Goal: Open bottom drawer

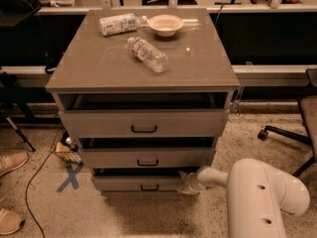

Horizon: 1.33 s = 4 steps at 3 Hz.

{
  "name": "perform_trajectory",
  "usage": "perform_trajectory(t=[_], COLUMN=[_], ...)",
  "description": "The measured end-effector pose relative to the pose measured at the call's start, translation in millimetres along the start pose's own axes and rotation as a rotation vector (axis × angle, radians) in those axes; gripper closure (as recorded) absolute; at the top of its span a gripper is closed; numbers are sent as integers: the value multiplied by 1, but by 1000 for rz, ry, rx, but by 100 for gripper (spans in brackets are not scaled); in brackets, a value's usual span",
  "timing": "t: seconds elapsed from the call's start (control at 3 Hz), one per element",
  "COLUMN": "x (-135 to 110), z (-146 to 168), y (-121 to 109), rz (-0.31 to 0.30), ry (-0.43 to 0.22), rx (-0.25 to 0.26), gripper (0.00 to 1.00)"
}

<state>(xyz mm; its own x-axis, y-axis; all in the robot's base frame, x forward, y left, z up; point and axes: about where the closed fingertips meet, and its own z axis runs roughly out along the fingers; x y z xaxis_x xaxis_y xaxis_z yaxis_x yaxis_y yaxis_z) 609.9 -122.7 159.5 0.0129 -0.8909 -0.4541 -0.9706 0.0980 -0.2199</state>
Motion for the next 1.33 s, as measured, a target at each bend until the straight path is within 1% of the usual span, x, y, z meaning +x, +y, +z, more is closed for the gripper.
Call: perform_trajectory(t=[0.33,0.67,1.0,1.33], x=[-2,-5,-5,-3], z=[-4,-9,-9,-5], y=[-1,-2,-2,13], rz=[0,0,0,-17], ry=[0,0,0,24], rx=[0,0,0,-37], gripper=[87,100,100,100])
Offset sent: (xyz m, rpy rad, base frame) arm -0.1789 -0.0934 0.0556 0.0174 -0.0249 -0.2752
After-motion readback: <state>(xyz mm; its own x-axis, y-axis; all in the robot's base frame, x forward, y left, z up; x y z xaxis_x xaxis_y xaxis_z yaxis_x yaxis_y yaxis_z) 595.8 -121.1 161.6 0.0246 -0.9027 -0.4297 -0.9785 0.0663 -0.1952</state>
